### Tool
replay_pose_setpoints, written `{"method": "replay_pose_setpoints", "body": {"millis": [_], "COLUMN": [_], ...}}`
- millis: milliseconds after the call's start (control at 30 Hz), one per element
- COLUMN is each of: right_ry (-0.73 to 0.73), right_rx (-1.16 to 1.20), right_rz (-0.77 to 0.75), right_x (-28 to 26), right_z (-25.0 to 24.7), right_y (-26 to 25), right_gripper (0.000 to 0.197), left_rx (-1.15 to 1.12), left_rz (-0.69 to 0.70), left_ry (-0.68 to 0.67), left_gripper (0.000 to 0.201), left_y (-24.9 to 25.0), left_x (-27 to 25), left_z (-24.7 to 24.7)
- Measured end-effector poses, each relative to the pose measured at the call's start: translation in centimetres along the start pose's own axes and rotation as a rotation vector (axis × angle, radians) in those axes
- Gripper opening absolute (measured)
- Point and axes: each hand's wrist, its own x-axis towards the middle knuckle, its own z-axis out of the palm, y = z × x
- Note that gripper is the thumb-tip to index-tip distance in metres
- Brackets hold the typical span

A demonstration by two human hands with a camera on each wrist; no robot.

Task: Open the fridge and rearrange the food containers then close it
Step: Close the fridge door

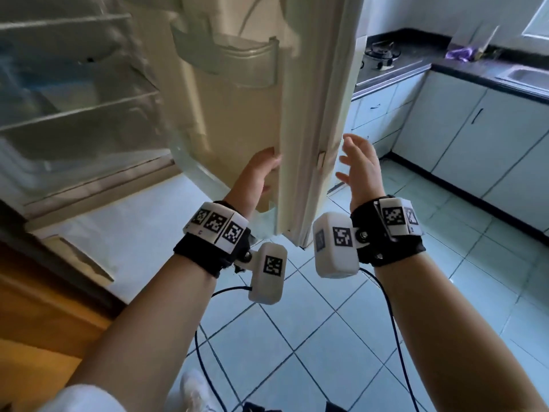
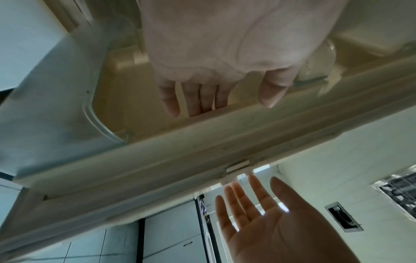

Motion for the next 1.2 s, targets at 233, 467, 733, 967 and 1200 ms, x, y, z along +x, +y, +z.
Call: {"method": "replay_pose_setpoints", "body": {"millis": [233,467,733,967,1200], "right_ry": [-0.402,-0.706,-0.726,-0.611,-0.622], "right_rx": [0.043,0.0,0.031,-0.006,-0.185], "right_rz": [0.032,-0.003,-0.138,-0.206,-0.247], "right_x": [-2.0,-4.6,-6.4,-3.5,-1.3], "right_z": [5.0,17.2,32.9,43.1,49.2], "right_y": [1.5,2.1,2.5,2.0,2.5], "right_gripper": [0.021,0.052,0.077,0.075,0.084], "left_rx": [-0.227,-0.3,-0.361,-0.338,-0.244], "left_rz": [0.019,0.047,0.128,0.13,0.108], "left_ry": [0.247,0.512,0.809,0.954,1.015], "left_gripper": [0.024,0.029,0.03,0.02,0.054], "left_y": [-2.2,-2.6,-2.3,-0.7,0.3], "left_x": [-4.0,-8.4,-9.8,-7.7,-2.3], "left_z": [-7.7,-18.5,-30.8,-41.0,-47.7]}}
